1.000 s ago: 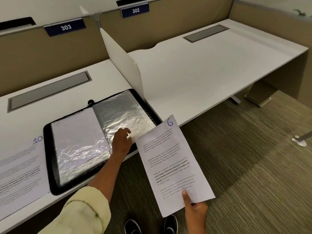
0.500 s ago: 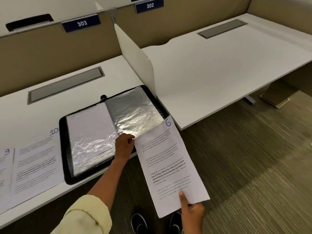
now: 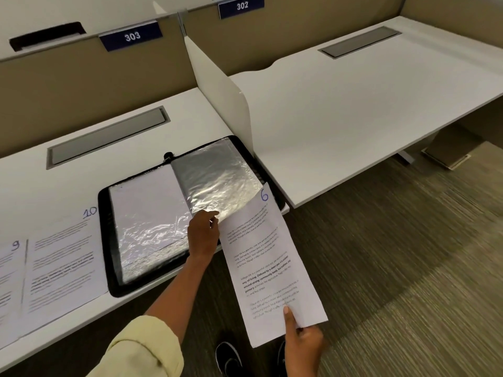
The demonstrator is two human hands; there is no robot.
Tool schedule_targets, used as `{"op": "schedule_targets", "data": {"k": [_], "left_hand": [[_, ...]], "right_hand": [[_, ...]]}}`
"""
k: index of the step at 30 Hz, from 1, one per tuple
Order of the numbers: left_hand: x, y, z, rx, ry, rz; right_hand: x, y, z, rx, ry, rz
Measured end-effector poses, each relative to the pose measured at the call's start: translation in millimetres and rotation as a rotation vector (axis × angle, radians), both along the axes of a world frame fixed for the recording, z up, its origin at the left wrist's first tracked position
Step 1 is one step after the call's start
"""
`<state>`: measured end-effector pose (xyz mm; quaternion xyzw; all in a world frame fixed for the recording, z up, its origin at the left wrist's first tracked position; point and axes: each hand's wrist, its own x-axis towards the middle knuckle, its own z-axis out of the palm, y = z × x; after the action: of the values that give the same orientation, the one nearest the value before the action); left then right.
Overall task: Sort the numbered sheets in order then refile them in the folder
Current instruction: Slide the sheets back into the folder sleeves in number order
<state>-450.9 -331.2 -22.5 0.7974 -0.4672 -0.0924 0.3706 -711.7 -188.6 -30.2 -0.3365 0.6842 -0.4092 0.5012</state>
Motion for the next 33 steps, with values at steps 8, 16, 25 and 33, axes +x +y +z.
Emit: {"op": "schedule_targets", "data": {"k": [8, 16, 25, 33], "left_hand": [[-3.5, -4.3, -2.8, 0.018, 0.004, -0.033], [-0.6, -11.1, -7.5, 0.152, -0.003, -0.051], [1.1, -13.2, -11.4, 0.21, -0.06, -0.081], [1.6, -16.1, -7.2, 0.265, -0.124, -0.097]], "right_hand": [[29.7, 15.6, -8.6, 0.085, -0.066, 0.127], [3.6, -15.9, 15.6, 0.16, -0.284, 0.316], [-47.8, -77.7, 40.4, 0.33, -0.783, 0.241], [-45.1, -131.3, 52.6, 0.327, -0.521, 0.738]]}}
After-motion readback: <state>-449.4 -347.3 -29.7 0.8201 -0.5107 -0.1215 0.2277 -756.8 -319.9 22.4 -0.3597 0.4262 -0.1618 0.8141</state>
